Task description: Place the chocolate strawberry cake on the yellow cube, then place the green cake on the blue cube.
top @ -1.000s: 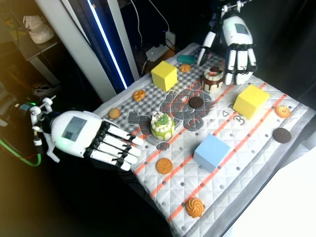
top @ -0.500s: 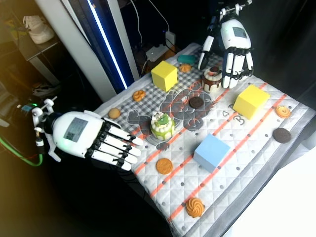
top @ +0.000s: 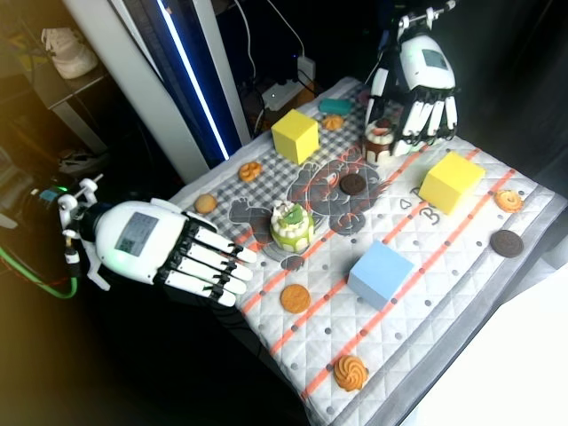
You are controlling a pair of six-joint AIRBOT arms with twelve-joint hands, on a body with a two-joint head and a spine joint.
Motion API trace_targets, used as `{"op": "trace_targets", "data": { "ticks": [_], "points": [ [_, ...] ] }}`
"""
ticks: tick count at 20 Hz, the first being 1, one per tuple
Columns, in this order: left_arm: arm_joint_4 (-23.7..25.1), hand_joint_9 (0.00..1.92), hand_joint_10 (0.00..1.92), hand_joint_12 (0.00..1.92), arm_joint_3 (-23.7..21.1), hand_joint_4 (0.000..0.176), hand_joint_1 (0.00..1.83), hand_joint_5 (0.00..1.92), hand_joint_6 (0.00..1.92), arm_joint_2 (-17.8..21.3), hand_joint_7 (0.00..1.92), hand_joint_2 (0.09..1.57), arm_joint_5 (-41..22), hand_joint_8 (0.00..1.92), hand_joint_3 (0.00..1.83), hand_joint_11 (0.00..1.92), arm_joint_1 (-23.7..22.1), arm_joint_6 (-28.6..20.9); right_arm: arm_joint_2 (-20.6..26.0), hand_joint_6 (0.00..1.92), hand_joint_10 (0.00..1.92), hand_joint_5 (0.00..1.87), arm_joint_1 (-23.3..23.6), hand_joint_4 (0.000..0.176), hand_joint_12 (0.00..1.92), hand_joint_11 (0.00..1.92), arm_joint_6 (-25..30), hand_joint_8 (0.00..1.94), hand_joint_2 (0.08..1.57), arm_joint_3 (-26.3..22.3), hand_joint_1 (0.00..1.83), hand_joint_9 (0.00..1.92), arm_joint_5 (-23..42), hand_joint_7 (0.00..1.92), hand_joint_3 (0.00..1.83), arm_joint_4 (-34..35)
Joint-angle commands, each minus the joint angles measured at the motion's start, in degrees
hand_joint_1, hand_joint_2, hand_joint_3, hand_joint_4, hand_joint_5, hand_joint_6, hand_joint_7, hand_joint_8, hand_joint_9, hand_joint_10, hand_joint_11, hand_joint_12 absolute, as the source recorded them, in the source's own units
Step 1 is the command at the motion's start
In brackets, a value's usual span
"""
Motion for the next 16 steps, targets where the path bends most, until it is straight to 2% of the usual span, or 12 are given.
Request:
{"op": "trace_targets", "data": {
  "ticks": [1, 2, 3, 4, 5, 6, 8, 10, 11, 12, 14, 16],
  "points": [
    [0.2, 0.63, 0.86, 1.43, 0.2, 0.016, 1.15, 0.98, 0.01, 0.2, 1.00, 0.91, -6.8, 0.22, 0.00, 0.09, -0.9, -0.1, 0.1, 0.00, 0.00, 0.47, 0.2, 0.036, 0.67, 0.13, 0.2, 0.00, 1.33, 0.3, 0.49, 0.39, 6.7, 0.41, 0.00, 0.9],
    [0.1, 0.62, 0.86, 1.47, 0.1, 0.000, 1.14, 0.99, 0.00, 0.7, 1.05, 0.91, -7.4, 0.16, 0.00, 0.05, -1.5, -0.2, 0.0, 0.00, 0.00, 0.47, 0.2, 0.037, 0.66, 0.13, 0.3, 0.00, 1.33, 0.4, 0.49, 0.38, 6.7, 0.41, 0.00, 0.9],
    [0.0, 0.60, 0.90, 1.52, 0.0, 0.000, 1.12, 1.00, 0.00, 1.2, 1.06, 0.92, -7.8, 0.12, 0.00, 0.06, -2.0, -0.2, 0.0, 0.00, 0.00, 0.47, 0.2, 0.034, 0.67, 0.13, 0.3, 0.00, 1.33, 0.4, 0.52, 0.39, 6.7, 0.42, 0.00, 0.9],
    [-0.2, 0.56, 1.12, 1.67, -0.1, 0.040, 1.13, 1.19, 0.43, 1.6, 1.11, 0.99, -8.6, 0.11, 0.00, 0.12, -2.5, -0.2, -0.1, 0.00, 0.00, 0.47, 0.2, 0.029, 0.67, 0.13, 0.3, 0.00, 1.34, 0.5, 0.53, 0.38, 6.7, 0.42, 0.00, 0.9],
    [-0.6, 0.53, 1.25, 1.73, -0.2, 0.119, 1.10, 1.19, 0.58, 2.0, 1.13, 1.02, -9.5, 0.12, 0.00, 0.14, -2.8, -0.2, -0.2, 0.00, 0.00, 0.47, 0.2, 0.031, 0.67, 0.13, 0.3, 0.00, 1.33, 0.6, 0.53, 0.38, 6.7, 0.42, 0.00, 0.9],
    [-1.0, 0.55, 1.27, 1.78, -0.1, 0.165, 1.08, 1.17, 0.64, 2.3, 1.13, 1.02, -10.2, 0.11, 0.00, 0.16, -3.1, -0.2, -0.3, 0.00, 0.00, 0.47, 0.2, 0.039, 0.67, 0.13, 0.3, 0.00, 1.33, 0.6, 0.53, 0.38, 6.7, 0.41, 0.00, 0.9],
    [-2.9, 0.58, 1.23, 1.81, 0.3, 0.176, 1.06, 1.12, 0.73, 2.6, 1.14, 1.04, -12.4, 0.10, 0.00, 0.14, -3.4, -0.2, -0.6, 0.00, 0.00, 0.47, 0.2, 0.035, 0.71, 0.12, 0.3, 0.00, 1.33, 0.8, 0.54, 0.39, 6.7, 0.42, 0.00, 1.0],
    [-5.0, 0.53, 1.46, 1.91, 1.3, 0.176, 1.04, 1.06, 0.83, 2.3, 1.16, 1.07, -13.9, 0.12, 0.00, 0.16, -4.4, -0.2, -0.8, 0.00, 0.00, 0.48, 0.2, 0.034, 0.71, 0.10, 0.3, 0.00, 1.34, 0.9, 0.53, 0.39, 6.7, 0.43, 0.00, 1.0],
    [-6.0, 0.54, 1.42, 1.85, 2.1, 0.176, 1.05, 1.10, 0.77, 1.8, 1.18, 1.05, -14.5, 0.15, 0.00, 0.09, -5.2, -0.2, -0.8, 0.00, 0.00, 0.49, 0.2, 0.024, 0.71, 0.11, 0.3, 0.00, 1.33, 0.9, 0.56, 0.40, 6.7, 0.44, 0.00, 1.1],
    [-6.8, 0.56, 1.38, 1.86, 2.8, 0.176, 1.06, 1.13, 0.73, 1.4, 1.19, 1.04, -15.2, 0.16, 0.00, 0.10, -5.8, -0.2, -0.8, 0.00, 0.00, 0.49, 0.2, 0.027, 0.67, 0.12, 0.3, 0.00, 1.33, 1.0, 0.56, 0.40, 6.7, 0.44, 0.00, 1.1],
    [-8.3, 0.62, 1.09, 1.73, 4.0, 0.176, 1.06, 1.13, 0.72, 0.5, 1.16, 1.04, -16.3, 0.10, 0.00, 0.12, -7.1, -0.2, -1.0, 0.00, 0.00, 0.48, 0.2, 0.035, 0.66, 0.11, 0.3, 0.00, 1.33, 1.2, 0.58, 0.38, 6.7, 0.43, 0.00, 1.1],
    [-9.2, 0.63, 1.24, 1.77, 5.6, 0.166, 1.07, 1.16, 0.67, -0.5, 1.20, 1.03, -16.3, 0.14, 0.00, 0.18, -8.9, -0.2, -1.2, 0.00, 0.01, 0.49, 0.2, 0.029, 0.67, 0.14, 0.3, 0.00, 1.33, 1.4, 0.60, 0.40, 6.7, 0.44, 0.00, 1.1]
  ]
}}
